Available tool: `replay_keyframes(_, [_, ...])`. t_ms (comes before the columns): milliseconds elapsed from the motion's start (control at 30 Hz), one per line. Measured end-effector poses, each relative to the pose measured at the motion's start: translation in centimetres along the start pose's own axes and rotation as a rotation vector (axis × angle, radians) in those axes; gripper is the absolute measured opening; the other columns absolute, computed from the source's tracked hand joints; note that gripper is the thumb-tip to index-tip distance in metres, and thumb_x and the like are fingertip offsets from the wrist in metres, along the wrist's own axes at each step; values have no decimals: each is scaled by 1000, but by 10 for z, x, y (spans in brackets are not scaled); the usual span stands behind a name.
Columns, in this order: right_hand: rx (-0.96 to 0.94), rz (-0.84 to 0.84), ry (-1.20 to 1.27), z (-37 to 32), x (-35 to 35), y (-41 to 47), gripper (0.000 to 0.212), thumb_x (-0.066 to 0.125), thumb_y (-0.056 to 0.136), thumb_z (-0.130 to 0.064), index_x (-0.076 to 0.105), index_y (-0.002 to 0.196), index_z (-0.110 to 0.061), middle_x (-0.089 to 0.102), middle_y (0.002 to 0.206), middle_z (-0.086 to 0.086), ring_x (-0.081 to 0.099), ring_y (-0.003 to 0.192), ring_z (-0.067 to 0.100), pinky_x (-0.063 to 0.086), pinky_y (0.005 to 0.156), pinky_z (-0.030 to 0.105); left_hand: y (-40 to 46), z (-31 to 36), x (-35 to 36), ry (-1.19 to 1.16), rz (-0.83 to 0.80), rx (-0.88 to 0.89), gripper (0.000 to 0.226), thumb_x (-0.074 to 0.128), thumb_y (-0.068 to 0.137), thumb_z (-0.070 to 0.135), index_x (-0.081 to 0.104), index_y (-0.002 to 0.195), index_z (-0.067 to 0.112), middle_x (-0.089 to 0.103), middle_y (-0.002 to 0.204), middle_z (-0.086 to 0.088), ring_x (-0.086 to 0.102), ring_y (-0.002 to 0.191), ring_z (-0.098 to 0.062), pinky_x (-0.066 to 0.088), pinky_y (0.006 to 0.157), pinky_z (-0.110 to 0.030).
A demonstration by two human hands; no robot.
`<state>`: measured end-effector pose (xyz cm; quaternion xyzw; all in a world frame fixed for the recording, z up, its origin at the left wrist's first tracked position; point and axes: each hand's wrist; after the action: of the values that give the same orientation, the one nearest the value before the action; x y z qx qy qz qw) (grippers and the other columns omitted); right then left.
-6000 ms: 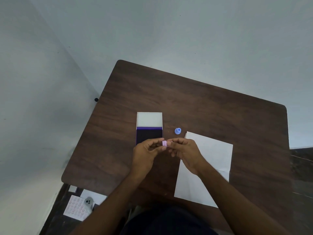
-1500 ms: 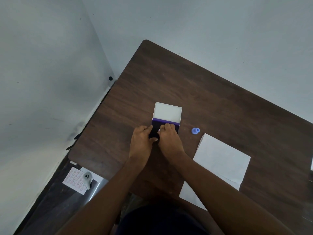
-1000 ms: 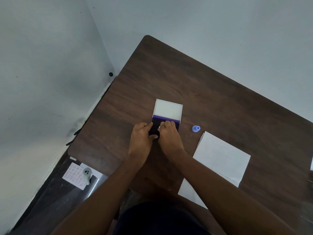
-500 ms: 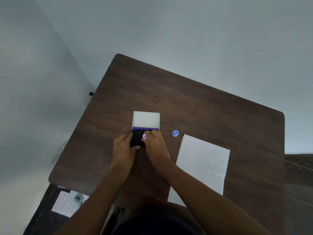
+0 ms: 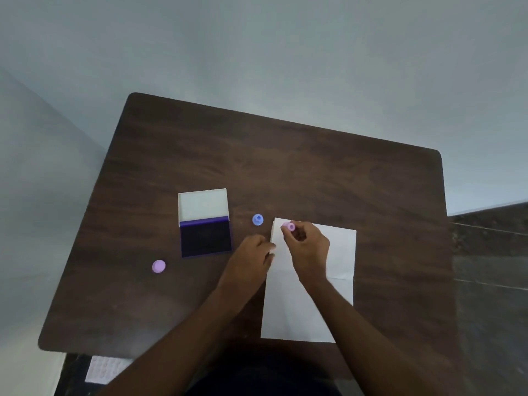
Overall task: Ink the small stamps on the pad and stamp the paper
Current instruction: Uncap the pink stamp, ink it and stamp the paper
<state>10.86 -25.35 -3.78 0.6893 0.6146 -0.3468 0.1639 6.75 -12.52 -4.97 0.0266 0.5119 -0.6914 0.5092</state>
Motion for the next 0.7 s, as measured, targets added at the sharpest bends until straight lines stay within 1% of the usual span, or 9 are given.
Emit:
replay_keyframes(67, [47, -20, 11, 5, 3, 4, 18, 68, 86, -37, 68, 87, -20, 70, 81, -5, 58, 64, 5, 37, 57, 4, 7, 2, 7, -14, 61, 79, 48, 56, 92, 36, 47, 135, 16, 47, 142, -4, 49, 124, -21, 29, 106, -24])
replay_keyframes(100, [59, -29, 14, 7, 6, 7, 18, 68, 85, -38, 68, 87, -20, 70, 82, -5, 58, 64, 5, 37, 58, 4, 10, 1, 9, -15, 74, 97, 47, 57, 92, 36, 48, 134, 15, 49, 141, -5, 50, 123, -21, 29, 106, -24])
replay_keyframes(200, [90, -58, 31, 11, 13, 11, 19, 68, 85, -38, 67, 89, -20, 71, 86, -3, 58, 66, 7, 39, 62, 5, 21, 0, 14, -9, 13, 28, 54, 56, 92, 37, 40, 139, 17, 39, 148, -4, 41, 132, -20, 23, 113, -30])
replay_keyframes(267, [99, -75, 45, 14, 18, 14, 22, 66, 86, -39, 67, 92, -18, 71, 91, 0, 60, 72, 10, 41, 65, 8, 28, 3, 12, -51, 123, 30, 49, 55, 92, 39, 42, 135, 20, 44, 142, -3, 45, 127, -20, 29, 109, -28])
replay_keyframes(300, [99, -82, 47, 15, 20, 16, 23, 66, 86, -39, 67, 94, -17, 71, 92, 0, 59, 73, 10, 41, 66, 8, 28, 5, 11, -64, 147, 38, 47, 55, 92, 38, 43, 134, 20, 46, 140, -3, 46, 125, -20, 31, 107, -27])
replay_keyframes(367, [95, -85, 45, 16, 23, 18, 25, 65, 87, -39, 68, 95, -16, 72, 94, 2, 58, 74, 10, 38, 66, 5, 28, 6, 10, -136, 69, -31, 51, 57, 92, 32, 41, 137, 13, 42, 145, -8, 43, 129, -23, 26, 111, -30])
replay_keyframes(433, [98, -85, 40, 17, 25, 21, 26, 65, 87, -39, 68, 97, -15, 72, 96, 3, 57, 75, 9, 37, 67, 5, 29, 4, 14, -170, 12, -32, 54, 58, 91, 30, 39, 138, 10, 40, 147, -9, 41, 132, -24, 22, 114, -31])
replay_keyframes(567, [130, -118, 21, 22, 28, 24, 29, 64, 87, -40, 67, 99, -14, 72, 100, 5, 56, 77, 10, 43, 74, 16, 24, 2, 17, -151, 52, 46, 52, 57, 93, 29, 41, 138, 10, 42, 146, -9, 43, 131, -24, 22, 113, -28])
replay_keyframes(700, [142, -143, 2, 24, 29, 25, 30, 61, 88, -42, 66, 101, -16, 71, 104, 4, 53, 77, 9, 41, 76, 17, 22, 5, 17, -189, 114, 85, 47, 56, 93, 29, 46, 134, 9, 50, 139, -10, 50, 123, -24, 33, 112, -32])
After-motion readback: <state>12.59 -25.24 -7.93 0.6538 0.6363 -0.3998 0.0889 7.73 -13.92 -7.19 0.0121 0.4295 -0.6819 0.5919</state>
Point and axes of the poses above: each hand's wrist, its own y-axis towards the middle knuckle, its own x-axis out of the palm, z = x × y
